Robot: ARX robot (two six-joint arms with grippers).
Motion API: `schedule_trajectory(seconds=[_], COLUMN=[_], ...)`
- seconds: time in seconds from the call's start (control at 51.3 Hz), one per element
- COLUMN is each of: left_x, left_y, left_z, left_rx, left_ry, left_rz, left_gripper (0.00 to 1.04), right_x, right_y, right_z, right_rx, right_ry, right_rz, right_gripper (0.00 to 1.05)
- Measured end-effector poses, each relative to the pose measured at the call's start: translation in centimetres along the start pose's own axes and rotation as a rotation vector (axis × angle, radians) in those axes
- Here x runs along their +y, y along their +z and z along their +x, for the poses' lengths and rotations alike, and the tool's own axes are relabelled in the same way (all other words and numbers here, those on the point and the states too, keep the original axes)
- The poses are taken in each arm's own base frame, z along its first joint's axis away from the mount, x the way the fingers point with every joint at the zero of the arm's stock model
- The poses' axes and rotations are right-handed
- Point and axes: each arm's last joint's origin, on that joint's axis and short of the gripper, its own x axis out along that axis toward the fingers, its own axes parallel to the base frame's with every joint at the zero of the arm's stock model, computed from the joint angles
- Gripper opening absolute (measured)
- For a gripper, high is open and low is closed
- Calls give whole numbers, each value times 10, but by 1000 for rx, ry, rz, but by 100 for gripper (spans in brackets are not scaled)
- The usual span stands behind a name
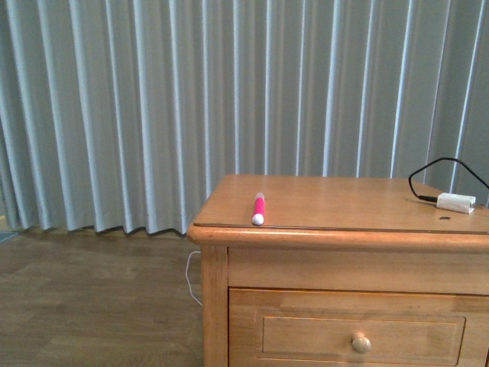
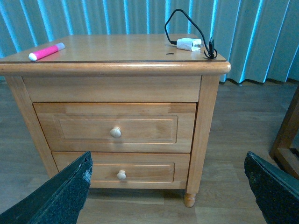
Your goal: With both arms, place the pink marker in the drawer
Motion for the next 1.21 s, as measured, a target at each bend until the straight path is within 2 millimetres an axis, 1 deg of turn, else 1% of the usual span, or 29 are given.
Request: schedule_trajectory(seconds=[0.955,0.994,1.071,1.13,1.208], left_x=[0,0,0,0,0], left_y=[0,0,0,0,0], left_z=[0,0,0,0,0], left_rx=[0,0,0,0,0], left_ry=[0,0,-1,0,0], left_rz=[0,0,0,0,0], left_gripper=[98,98,98,98,98], right_x=[0,0,3,5,9], right_y=[0,-1,-2,-6,-5], right_z=[0,0,1,5,15], right_rx=[0,61,305,374,383], right_ry=[0,32,76,98,118], right_rz=[0,8,24,20,13], right_gripper=[96,96,96,96,96])
